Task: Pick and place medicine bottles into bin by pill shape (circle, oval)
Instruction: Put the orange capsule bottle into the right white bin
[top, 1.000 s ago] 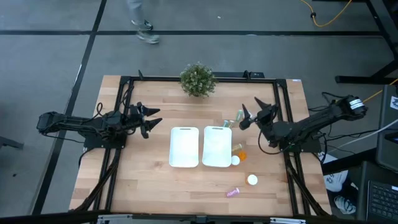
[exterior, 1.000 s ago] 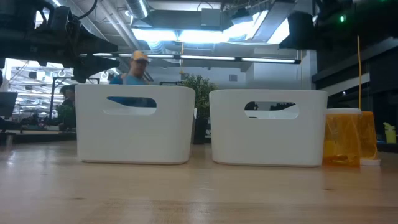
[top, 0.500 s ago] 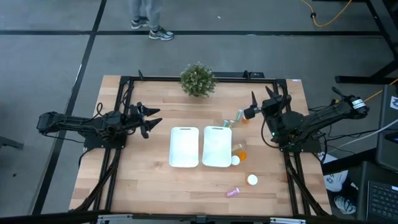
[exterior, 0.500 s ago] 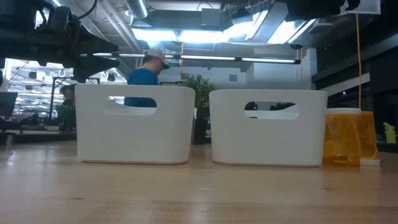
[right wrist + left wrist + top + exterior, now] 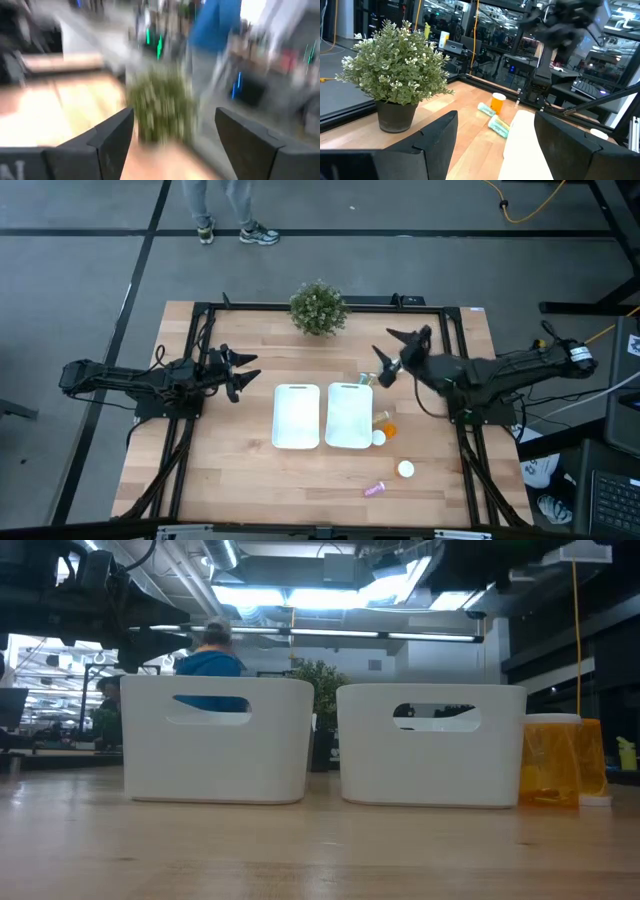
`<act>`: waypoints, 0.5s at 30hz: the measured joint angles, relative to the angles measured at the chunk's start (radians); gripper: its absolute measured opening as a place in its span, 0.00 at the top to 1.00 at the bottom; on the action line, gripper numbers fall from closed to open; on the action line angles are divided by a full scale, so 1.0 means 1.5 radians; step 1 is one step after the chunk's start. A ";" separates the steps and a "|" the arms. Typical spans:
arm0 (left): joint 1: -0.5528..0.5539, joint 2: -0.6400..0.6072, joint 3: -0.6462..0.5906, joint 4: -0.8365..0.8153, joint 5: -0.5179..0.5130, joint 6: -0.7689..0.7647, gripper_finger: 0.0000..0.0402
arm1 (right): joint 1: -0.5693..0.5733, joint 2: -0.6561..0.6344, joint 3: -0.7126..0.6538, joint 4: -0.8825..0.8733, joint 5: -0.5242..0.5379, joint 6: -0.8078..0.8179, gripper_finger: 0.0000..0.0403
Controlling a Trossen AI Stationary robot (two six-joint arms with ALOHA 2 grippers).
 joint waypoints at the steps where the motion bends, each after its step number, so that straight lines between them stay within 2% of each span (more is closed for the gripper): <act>1: 0.000 0.000 0.000 0.000 0.000 0.000 0.36 | -0.029 0.005 0.020 -0.092 -0.036 0.075 0.30; 4: 0.000 0.000 0.000 0.000 0.000 0.000 0.36 | -0.102 0.024 0.085 -0.334 -0.150 0.256 0.30; 7: 0.000 0.000 0.000 0.000 0.000 0.000 0.36 | -0.146 0.042 0.147 -0.485 -0.223 0.336 0.30; 11: 0.000 0.000 0.000 0.000 -0.001 0.004 0.36 | -0.164 0.056 0.184 -0.581 -0.296 0.393 0.30; 15: 0.000 0.000 0.000 0.000 0.000 0.004 0.36 | -0.164 0.071 0.166 -0.644 -0.374 0.417 0.30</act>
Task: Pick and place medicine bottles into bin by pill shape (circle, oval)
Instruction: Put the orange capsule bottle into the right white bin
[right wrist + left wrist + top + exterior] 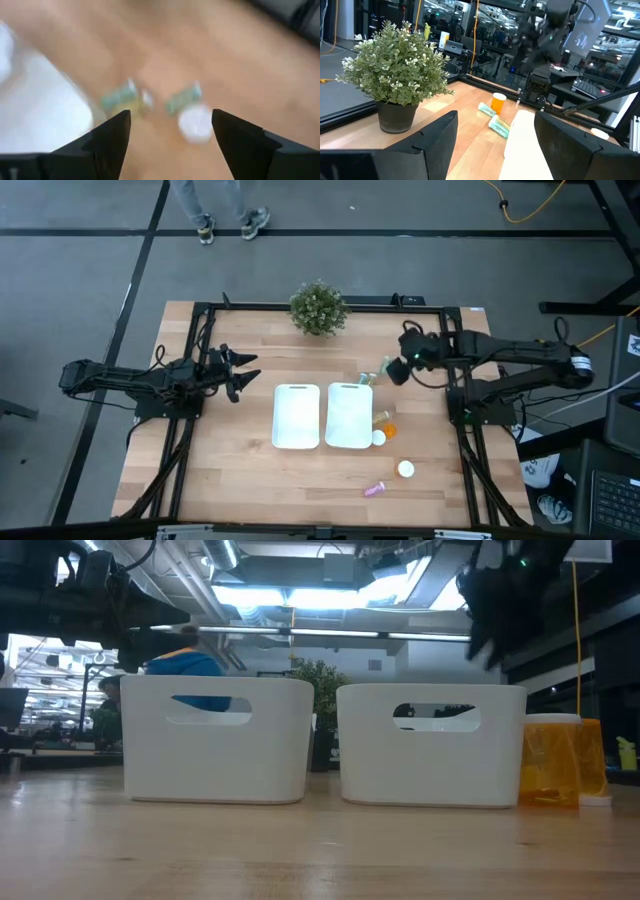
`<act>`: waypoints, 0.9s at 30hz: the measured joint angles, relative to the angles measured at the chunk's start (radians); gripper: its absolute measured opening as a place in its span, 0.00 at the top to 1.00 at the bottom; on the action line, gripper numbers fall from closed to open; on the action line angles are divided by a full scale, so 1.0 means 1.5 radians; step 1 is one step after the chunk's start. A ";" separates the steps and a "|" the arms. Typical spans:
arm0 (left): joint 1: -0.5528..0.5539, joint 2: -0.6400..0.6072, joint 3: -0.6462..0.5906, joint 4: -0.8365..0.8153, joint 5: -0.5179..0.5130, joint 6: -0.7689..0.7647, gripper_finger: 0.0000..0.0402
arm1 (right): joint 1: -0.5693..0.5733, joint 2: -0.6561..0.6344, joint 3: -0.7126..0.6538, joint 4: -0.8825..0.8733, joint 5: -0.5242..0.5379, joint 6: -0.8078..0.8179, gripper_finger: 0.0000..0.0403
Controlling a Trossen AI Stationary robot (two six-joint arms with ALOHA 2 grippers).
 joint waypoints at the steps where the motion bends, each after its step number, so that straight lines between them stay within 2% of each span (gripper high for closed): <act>1: 0.000 0.000 0.000 0.000 0.000 0.000 0.36 | 0.000 0.006 -0.011 -0.019 -0.003 0.015 0.30; 6: 0.000 0.000 0.000 0.000 0.000 0.000 0.36 | -0.001 0.013 -0.055 -0.043 -0.001 0.072 0.30; 11: 0.000 0.000 0.000 0.000 0.000 -0.001 0.36 | 0.000 0.013 -0.070 -0.037 -0.001 0.044 0.30; 21: 0.000 0.000 0.000 0.000 0.000 -0.005 0.36 | 0.000 0.026 -0.070 -0.017 0.000 0.059 0.28; 27: 0.000 0.000 0.000 0.000 0.000 -0.002 0.36 | 0.000 0.063 -0.092 -0.010 0.079 0.063 0.21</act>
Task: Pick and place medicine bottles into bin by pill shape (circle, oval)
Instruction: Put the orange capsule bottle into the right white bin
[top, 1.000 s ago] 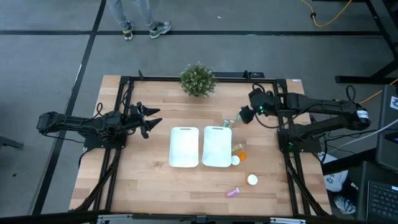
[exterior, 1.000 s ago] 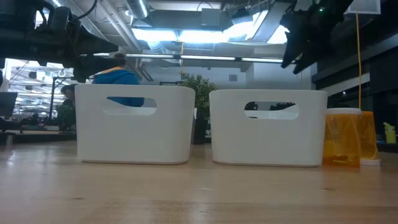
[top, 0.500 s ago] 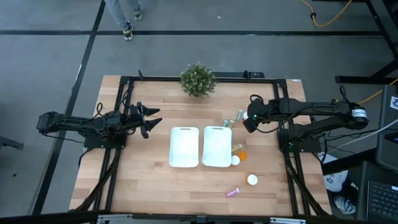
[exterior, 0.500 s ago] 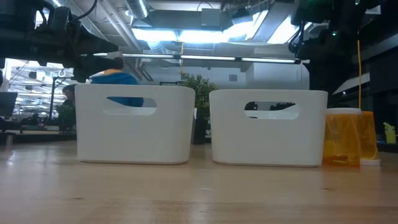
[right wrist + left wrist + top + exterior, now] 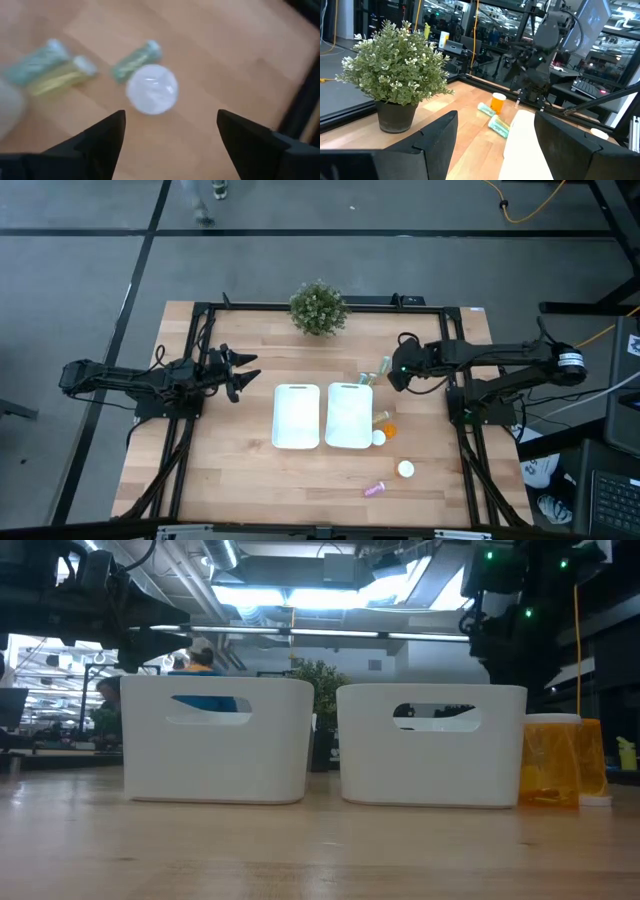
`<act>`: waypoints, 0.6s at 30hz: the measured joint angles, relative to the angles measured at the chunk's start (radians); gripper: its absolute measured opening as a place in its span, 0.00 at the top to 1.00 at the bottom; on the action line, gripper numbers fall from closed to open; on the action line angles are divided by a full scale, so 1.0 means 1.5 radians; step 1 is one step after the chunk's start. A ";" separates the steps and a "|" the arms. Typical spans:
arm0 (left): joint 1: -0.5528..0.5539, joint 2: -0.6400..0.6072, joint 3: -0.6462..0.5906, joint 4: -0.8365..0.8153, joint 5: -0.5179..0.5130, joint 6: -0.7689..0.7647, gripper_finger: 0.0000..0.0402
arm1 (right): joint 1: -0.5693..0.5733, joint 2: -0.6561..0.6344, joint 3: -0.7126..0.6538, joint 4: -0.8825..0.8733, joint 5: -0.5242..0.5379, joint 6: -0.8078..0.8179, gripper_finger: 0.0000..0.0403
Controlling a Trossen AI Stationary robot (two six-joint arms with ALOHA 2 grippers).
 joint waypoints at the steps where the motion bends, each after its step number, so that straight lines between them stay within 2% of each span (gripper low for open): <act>1: 0.000 0.000 0.000 0.000 0.000 0.000 0.36 | 0.000 0.005 -0.004 0.002 0.003 0.001 0.21; 9: 0.000 0.000 0.000 0.000 0.000 0.002 0.36 | 0.000 0.036 -0.014 0.025 -0.127 0.013 0.21; 14: 0.000 0.000 0.000 0.000 0.000 0.001 0.36 | 0.000 0.067 -0.014 0.037 -0.093 -0.029 0.21; 18: 0.000 0.000 0.000 0.000 0.000 0.001 0.36 | 0.000 0.104 -0.014 0.070 -0.090 -0.041 0.21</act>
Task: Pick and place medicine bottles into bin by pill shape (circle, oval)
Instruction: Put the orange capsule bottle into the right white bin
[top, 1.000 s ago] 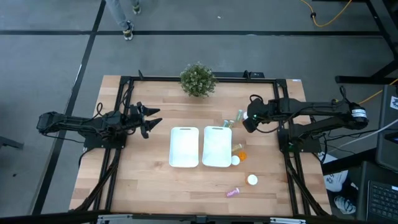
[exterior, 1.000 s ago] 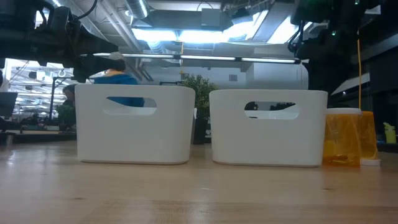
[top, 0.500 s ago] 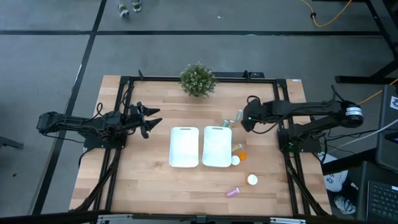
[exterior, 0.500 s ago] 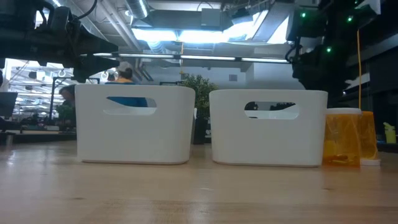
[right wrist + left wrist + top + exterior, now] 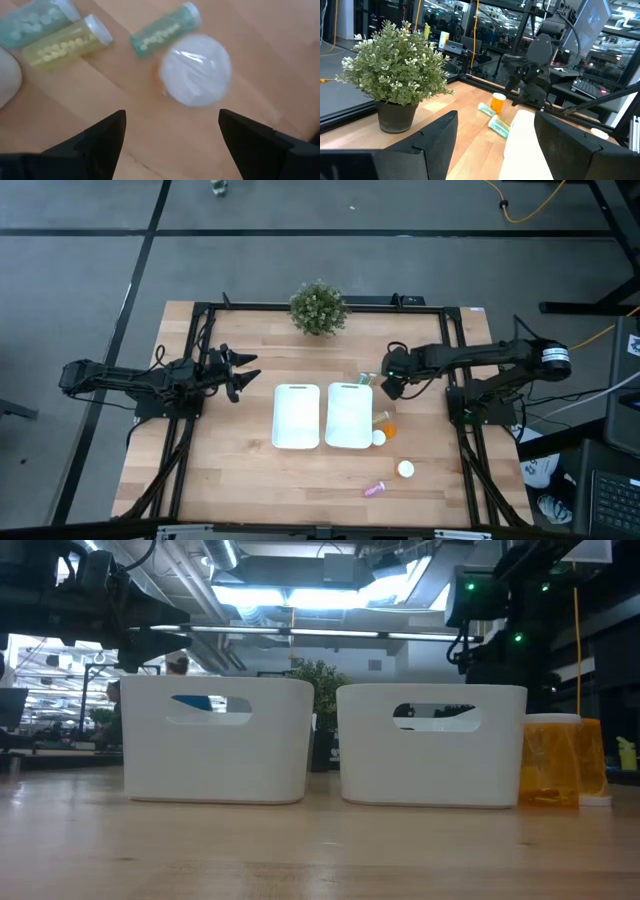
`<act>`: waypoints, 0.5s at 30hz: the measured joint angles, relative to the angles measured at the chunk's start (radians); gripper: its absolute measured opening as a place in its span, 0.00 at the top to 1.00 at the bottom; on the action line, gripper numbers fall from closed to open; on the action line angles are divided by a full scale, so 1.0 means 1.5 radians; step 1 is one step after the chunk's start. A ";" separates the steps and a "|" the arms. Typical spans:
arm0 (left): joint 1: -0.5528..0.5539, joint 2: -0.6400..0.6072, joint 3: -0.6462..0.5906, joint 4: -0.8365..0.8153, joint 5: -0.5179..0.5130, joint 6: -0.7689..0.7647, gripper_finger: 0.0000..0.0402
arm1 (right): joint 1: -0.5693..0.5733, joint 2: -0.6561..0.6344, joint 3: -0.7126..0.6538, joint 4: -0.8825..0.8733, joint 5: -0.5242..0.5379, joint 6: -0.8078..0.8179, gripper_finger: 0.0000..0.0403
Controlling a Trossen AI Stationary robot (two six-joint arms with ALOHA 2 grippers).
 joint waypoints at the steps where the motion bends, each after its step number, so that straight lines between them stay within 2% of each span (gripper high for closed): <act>1: 0.000 0.000 0.000 0.000 0.000 0.000 0.36 | -0.001 0.011 0.000 0.010 0.000 -0.009 0.21; 7: 0.000 0.000 0.000 0.000 0.000 0.000 0.36 | -0.022 0.062 0.000 0.038 0.006 -0.028 0.21; 15: 0.000 0.000 0.000 0.000 0.000 0.001 0.36 | -0.049 0.066 0.001 0.067 0.018 -0.048 0.21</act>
